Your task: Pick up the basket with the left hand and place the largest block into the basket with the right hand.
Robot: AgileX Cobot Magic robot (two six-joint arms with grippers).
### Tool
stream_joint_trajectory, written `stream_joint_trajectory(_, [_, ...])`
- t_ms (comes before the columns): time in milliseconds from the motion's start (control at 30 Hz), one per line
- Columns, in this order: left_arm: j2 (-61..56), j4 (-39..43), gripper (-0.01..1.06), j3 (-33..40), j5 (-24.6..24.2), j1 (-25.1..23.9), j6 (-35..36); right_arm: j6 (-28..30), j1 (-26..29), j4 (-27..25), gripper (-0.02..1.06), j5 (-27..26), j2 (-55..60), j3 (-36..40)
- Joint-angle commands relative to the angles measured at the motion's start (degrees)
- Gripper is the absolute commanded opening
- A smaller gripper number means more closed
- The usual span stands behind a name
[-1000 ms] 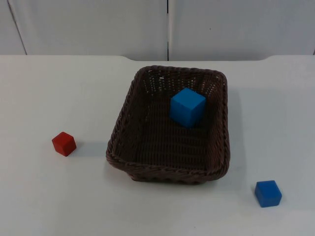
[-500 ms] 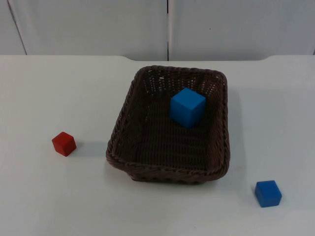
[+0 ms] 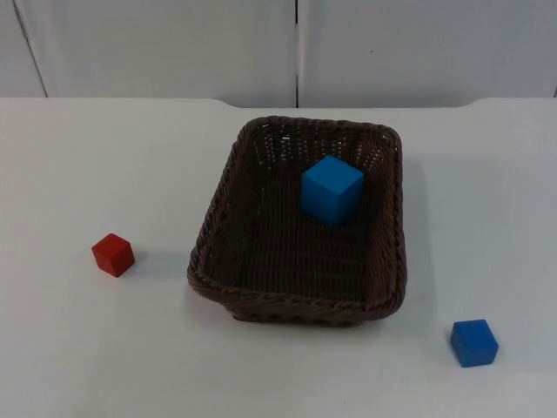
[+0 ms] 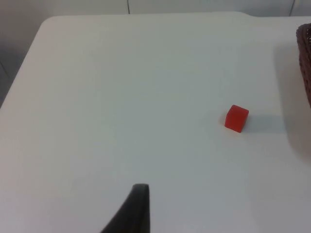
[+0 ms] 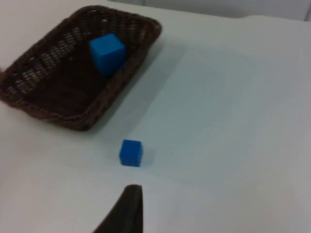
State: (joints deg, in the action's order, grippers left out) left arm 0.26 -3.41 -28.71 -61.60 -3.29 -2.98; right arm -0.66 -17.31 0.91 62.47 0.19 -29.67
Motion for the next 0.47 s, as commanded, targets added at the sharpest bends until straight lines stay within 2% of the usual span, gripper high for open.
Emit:
stream_joint_trajectory(0, [-0.3,0.1,1.05,0.3,0.1,-0.2,0.3,0.2,2.8,0.0,1.05,-0.7,-0.2,0.2])
stream_joint_trajectory(300, [-0.3,0.1,1.05,0.3,0.1,-0.2,0.3,0.2,12.8,0.0,1.05,-0.7,-0.2,0.2])
stream_joint_trajectory(433, [-0.3,0.1,1.05,0.3,0.1,-0.2,0.3,0.2,15.1,0.0,1.05,-0.7,-0.2,0.2])
